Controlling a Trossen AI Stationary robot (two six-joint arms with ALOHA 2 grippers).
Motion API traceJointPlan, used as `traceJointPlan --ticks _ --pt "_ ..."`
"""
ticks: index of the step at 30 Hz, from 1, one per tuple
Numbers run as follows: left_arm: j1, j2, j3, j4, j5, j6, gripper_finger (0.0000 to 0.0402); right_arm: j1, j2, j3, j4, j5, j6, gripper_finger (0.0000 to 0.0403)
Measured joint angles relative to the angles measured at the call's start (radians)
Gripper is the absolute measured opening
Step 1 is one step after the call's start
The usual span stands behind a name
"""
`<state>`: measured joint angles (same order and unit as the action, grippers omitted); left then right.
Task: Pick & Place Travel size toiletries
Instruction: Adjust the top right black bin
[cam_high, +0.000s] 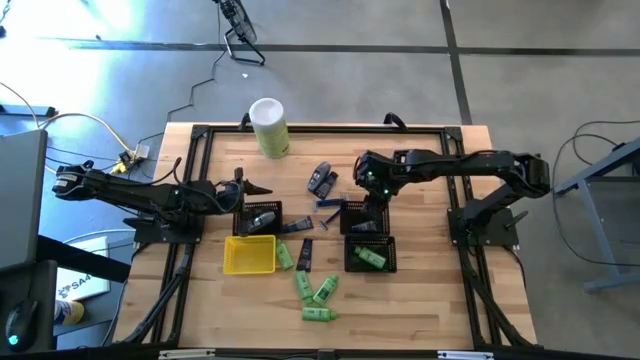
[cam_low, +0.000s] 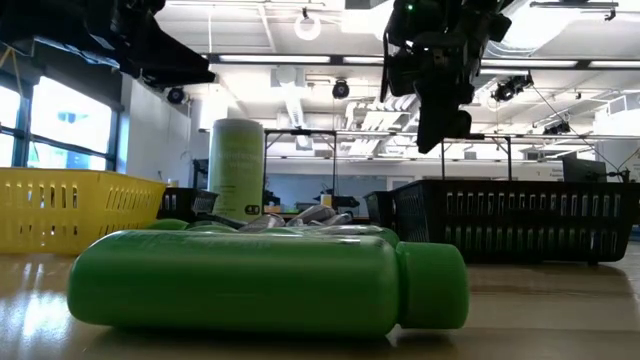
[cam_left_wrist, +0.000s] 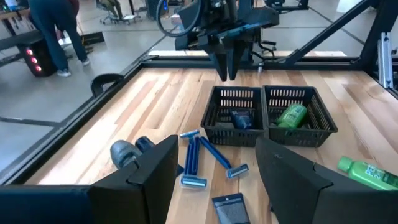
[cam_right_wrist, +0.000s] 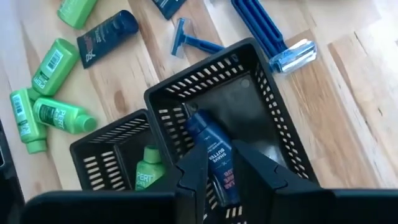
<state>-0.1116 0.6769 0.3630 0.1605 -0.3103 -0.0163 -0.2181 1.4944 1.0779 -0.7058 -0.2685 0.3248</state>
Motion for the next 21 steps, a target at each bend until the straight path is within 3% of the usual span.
traceJointPlan --ticks 4,9,14,21 --pt "0.000 0.000 0.000 -0.007 0.000 -0.015 0.0210 0.011 0.000 0.000 -0.014 0.005 0.027 0.0057" --pt "0.000 0.000 0.000 -0.007 0.000 -0.015 0.0210 0.016 0.000 0.000 -0.026 0.007 0.063 0.0010" --pt "0.000 0.000 0.000 -0.006 0.000 -0.014 0.0210 0.016 0.012 0.000 -0.047 0.070 0.077 0.0003" --pt "0.000 0.000 0.000 -0.006 0.000 -0.014 0.0210 0.023 0.113 0.000 -0.128 0.079 0.091 0.0002"
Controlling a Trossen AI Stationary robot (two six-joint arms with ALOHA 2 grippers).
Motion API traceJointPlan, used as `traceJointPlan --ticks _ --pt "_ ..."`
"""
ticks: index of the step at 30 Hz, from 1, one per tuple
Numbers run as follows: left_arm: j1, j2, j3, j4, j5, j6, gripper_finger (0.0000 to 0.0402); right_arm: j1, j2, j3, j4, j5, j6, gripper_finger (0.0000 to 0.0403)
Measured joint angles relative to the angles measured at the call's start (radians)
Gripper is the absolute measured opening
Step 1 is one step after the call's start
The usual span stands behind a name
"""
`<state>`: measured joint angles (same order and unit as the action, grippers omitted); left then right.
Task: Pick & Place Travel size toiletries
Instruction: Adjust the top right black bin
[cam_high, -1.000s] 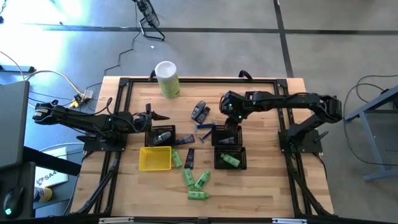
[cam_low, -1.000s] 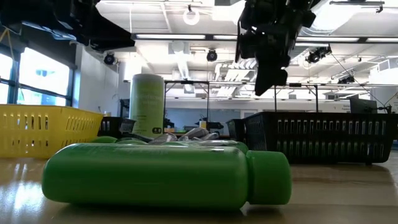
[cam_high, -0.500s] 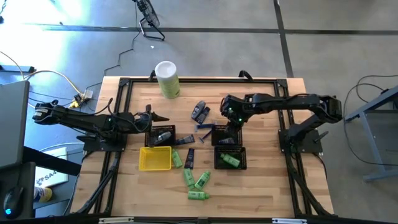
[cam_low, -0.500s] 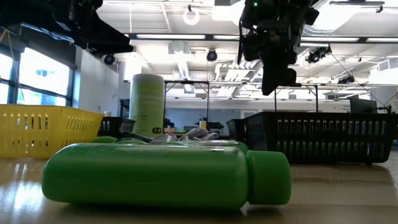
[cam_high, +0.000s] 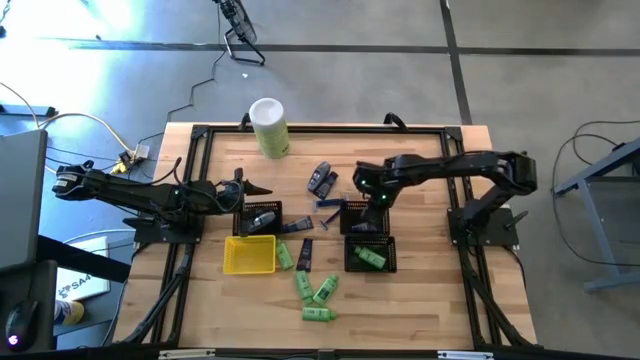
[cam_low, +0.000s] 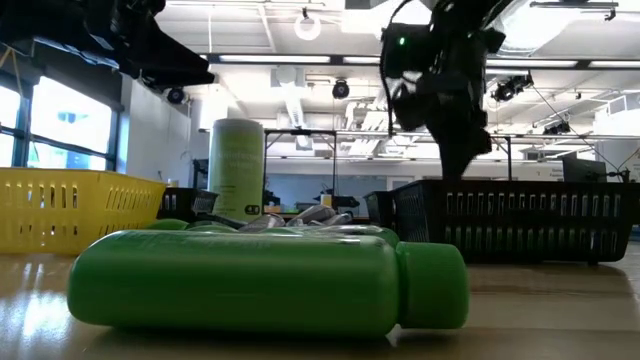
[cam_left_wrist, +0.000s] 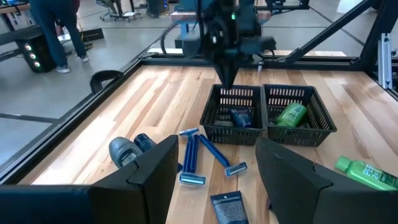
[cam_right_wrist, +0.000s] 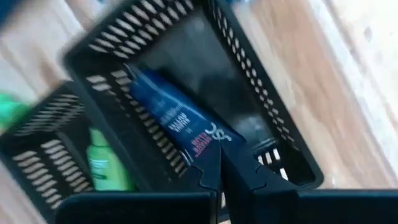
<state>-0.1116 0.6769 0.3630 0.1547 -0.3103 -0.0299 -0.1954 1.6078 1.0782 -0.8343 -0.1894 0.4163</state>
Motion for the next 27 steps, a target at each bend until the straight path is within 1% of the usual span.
traceJointPlan --ticks 7,15,19,24,27 --pt "0.000 0.000 0.000 0.000 0.000 0.000 0.0210 0.008 0.087 0.000 0.000 0.021 -0.023 0.0002" --pt "0.000 0.000 0.000 0.000 0.000 0.001 0.0210 0.012 0.130 0.000 0.008 0.258 -0.028 0.0002" --pt "0.000 0.000 0.000 -0.002 -0.002 0.002 0.0210 0.009 0.133 0.000 0.022 0.333 -0.046 0.0002" --pt "0.000 0.000 0.001 -0.023 -0.061 0.000 0.0210 -0.001 0.133 0.000 0.066 0.424 -0.070 0.0002" --pt "0.000 0.000 0.001 -0.035 -0.100 0.003 0.0210 -0.016 0.133 0.000 0.080 0.444 -0.101 0.0002"
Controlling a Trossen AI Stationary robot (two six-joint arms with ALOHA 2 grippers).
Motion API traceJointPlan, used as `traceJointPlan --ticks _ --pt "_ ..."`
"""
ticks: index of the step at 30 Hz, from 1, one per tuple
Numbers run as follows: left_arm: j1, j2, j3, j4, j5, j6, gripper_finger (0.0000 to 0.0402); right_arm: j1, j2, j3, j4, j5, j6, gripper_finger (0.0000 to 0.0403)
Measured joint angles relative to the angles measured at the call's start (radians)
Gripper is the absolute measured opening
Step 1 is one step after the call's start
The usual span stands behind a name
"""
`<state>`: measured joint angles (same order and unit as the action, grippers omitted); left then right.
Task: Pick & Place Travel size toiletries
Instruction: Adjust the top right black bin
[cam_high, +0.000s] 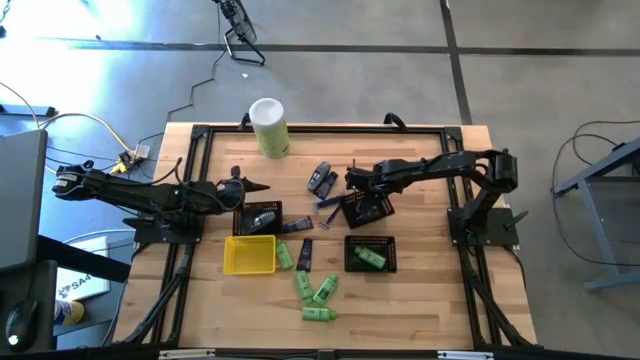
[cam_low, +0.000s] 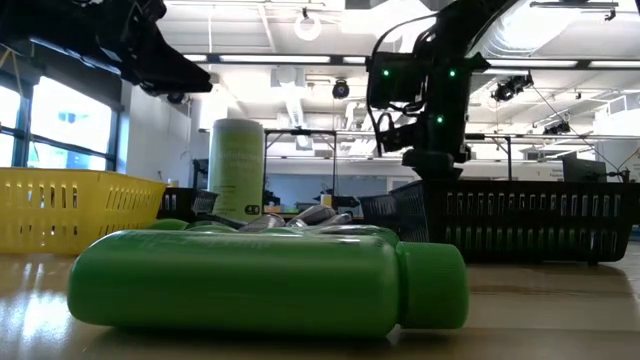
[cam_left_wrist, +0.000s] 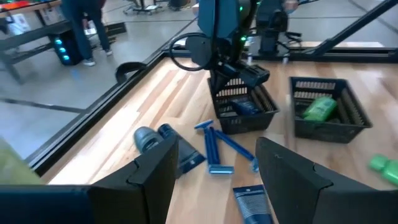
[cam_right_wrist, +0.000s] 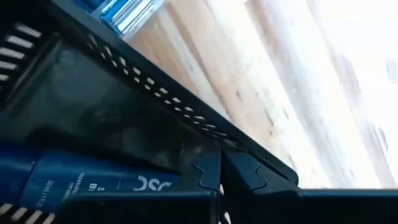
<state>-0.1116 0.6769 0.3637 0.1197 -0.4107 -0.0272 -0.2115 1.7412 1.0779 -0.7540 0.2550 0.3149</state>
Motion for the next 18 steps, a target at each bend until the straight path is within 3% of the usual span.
traceJointPlan --ticks 14,16,18 --pt "0.000 0.000 0.000 -0.019 -0.195 0.050 0.0210 -0.113 -0.006 0.000 0.047 -0.004 -0.088 0.0002" --pt "0.000 -0.001 0.000 -0.018 -0.229 0.062 0.0210 -0.129 -0.006 0.000 0.062 -0.045 -0.117 0.0002" --pt "0.000 -0.001 0.000 -0.018 -0.254 0.081 0.0210 -0.149 -0.006 0.000 0.068 -0.159 -0.154 0.0002"
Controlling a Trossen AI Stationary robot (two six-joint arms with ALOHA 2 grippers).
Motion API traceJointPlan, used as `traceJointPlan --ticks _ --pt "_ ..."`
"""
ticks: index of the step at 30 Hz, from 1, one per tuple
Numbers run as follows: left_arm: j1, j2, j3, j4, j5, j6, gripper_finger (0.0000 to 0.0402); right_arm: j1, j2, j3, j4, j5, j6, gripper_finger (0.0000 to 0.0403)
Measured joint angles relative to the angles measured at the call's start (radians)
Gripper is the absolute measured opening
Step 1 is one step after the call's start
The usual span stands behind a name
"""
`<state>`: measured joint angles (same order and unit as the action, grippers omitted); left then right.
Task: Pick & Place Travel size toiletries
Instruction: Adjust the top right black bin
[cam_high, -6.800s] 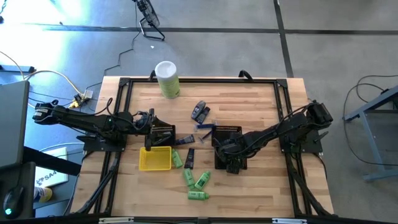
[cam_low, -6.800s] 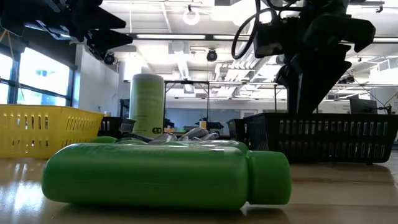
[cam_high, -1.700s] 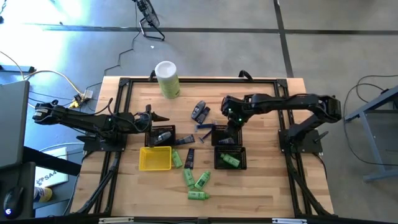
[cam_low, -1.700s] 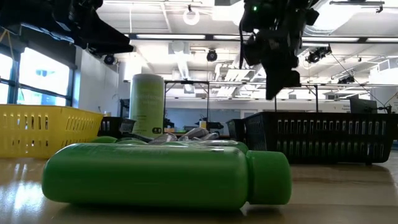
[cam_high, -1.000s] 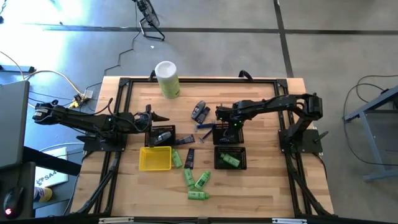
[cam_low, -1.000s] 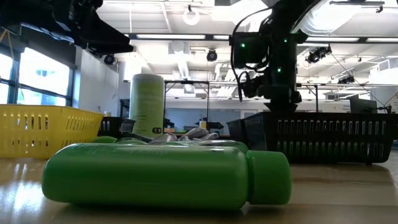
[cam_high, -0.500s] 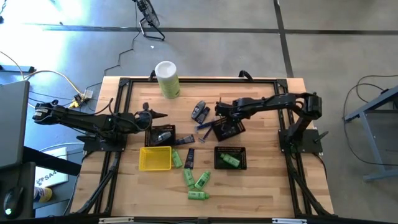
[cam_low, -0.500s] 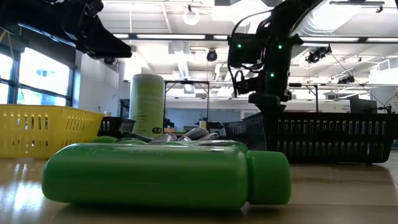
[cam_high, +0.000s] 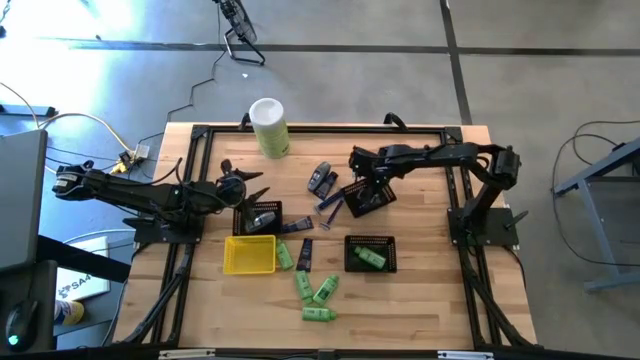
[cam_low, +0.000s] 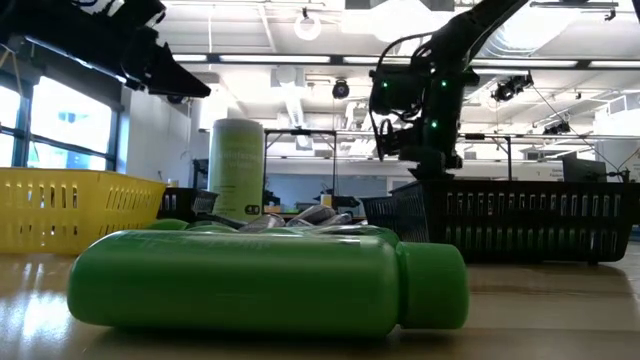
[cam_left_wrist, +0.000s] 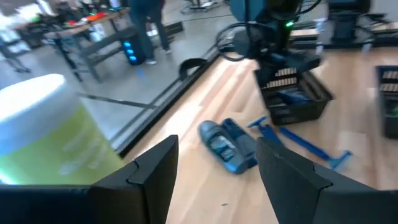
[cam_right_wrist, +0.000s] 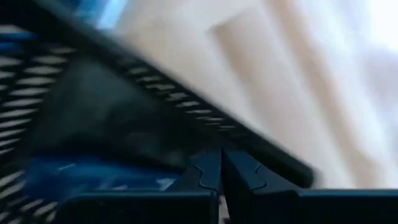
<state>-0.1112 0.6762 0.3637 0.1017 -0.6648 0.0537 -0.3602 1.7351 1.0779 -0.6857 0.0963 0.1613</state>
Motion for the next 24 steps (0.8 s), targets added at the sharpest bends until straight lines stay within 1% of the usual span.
traceJointPlan --ticks 4,6,7,12,15,17,21,24 --pt "0.000 0.000 0.000 0.012 -0.034 0.019 0.0210 -0.035 -0.012 0.000 -0.021 -0.252 -0.045 0.0002" --pt "0.000 0.000 0.000 0.014 -0.037 0.021 0.0210 -0.042 -0.027 0.000 -0.025 -0.321 -0.063 0.0002" --pt "0.000 0.000 0.000 0.016 -0.037 0.021 0.0210 -0.042 -0.040 0.000 -0.021 -0.329 -0.072 0.0002" --pt "0.000 0.000 0.000 0.022 -0.047 0.021 0.0210 -0.042 -0.106 0.000 0.066 -0.287 -0.108 0.0002" --pt "0.000 0.000 0.000 0.022 -0.047 0.019 0.0210 -0.049 -0.126 0.000 0.138 -0.188 -0.111 0.0002" --pt "0.000 0.000 0.000 0.022 -0.047 0.017 0.0210 -0.062 -0.125 0.000 0.169 -0.134 -0.114 0.0002" --pt "0.000 0.000 0.000 0.022 -0.044 0.012 0.0210 -0.082 -0.079 0.001 0.208 -0.117 -0.084 0.0002" --pt "0.000 0.000 0.000 0.020 -0.043 -0.001 0.0210 -0.087 -0.046 0.000 0.196 -0.059 -0.054 0.0002"
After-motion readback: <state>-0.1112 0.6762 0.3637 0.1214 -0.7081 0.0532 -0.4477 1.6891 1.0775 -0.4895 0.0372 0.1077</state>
